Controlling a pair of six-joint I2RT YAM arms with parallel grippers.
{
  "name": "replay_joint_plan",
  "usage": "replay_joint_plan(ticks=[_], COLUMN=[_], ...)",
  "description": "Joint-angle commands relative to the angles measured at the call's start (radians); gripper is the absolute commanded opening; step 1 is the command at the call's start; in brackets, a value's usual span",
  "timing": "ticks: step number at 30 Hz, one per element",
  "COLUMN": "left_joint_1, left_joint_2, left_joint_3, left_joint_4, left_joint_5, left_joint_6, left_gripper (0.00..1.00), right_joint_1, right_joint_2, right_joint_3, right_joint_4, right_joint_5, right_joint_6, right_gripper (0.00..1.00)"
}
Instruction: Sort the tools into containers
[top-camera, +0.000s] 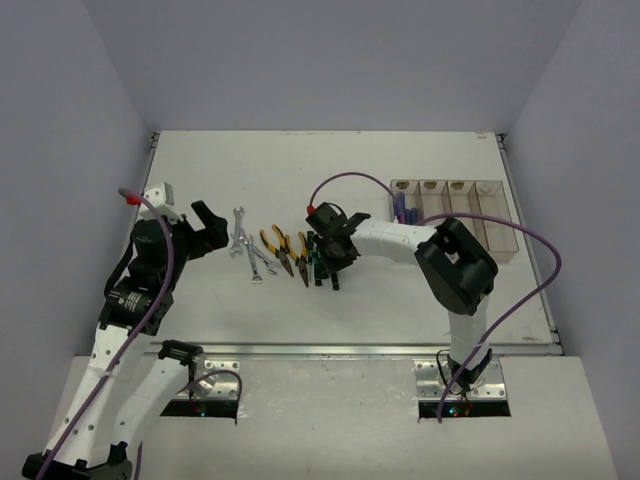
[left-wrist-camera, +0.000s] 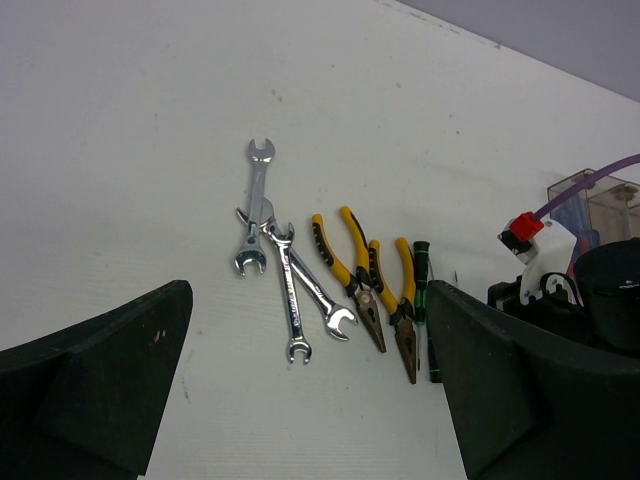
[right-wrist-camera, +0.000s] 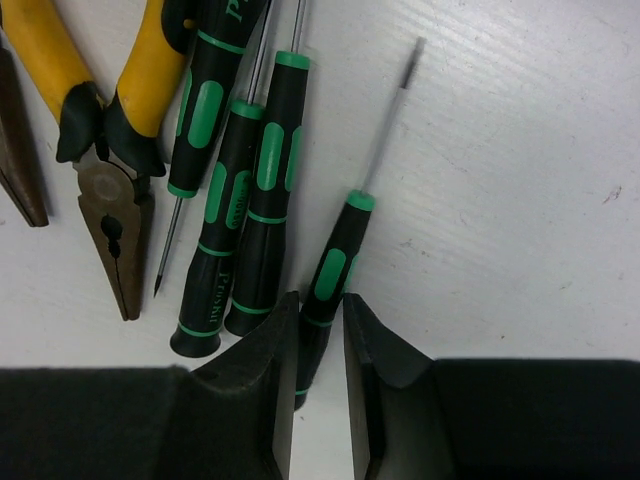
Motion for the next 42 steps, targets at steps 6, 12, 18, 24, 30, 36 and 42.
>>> replay_joint_plan(ticks=[6, 12, 18, 24, 30, 36, 42], left_joint_1=[-0.003, -0.005, -0.005, -0.005, -0.007, -0.011, -0.011], left_joint_2=[-0.013, -0.022, -0.029, -0.033, -0.027, -0.019, -0.016], left_joint_3=[0.002, 0.0, -0.001, -0.001, 0.0, 0.002, 0.002], left_joint_4=[0.038, 0.038, 0.038, 0.041, 0.043, 0.042, 0.044], left_joint_5=[0.008, 0.006, 0.009, 0.017, 0.029, 0.036, 0.04], left_joint_6=[-0.005, -0.005, -0.005, -0.003, 0.0, 0.003, 0.004], left_gripper=[1.0, 1.0, 1.0, 1.0, 1.0, 1.0, 1.0], right_joint_1=[-0.004, -0.042, -0.312, -0.517, -0.664, -0.684, -0.589], right_joint_2=[0.025, -0.098, -0.262, -0.222, -0.109, -0.077, -0.217], right_joint_3=[-0.03, -0.004, 0.046, 0.139, 0.184, 0.22, 0.2], right_joint_4=[-0.035, -0.07, -0.126, -0.164, -0.147, -0.165, -0.193], right_joint_5=[0.085, 0.109, 0.085, 0.189, 0.131, 0.225, 0.147], right_joint_6=[0.022, -0.041, -0.17, -0.392, -0.463, -0.417, -0.333], right_gripper=[0.06, 0.0, 0.0, 0.0, 0.01, 0.45, 0.99])
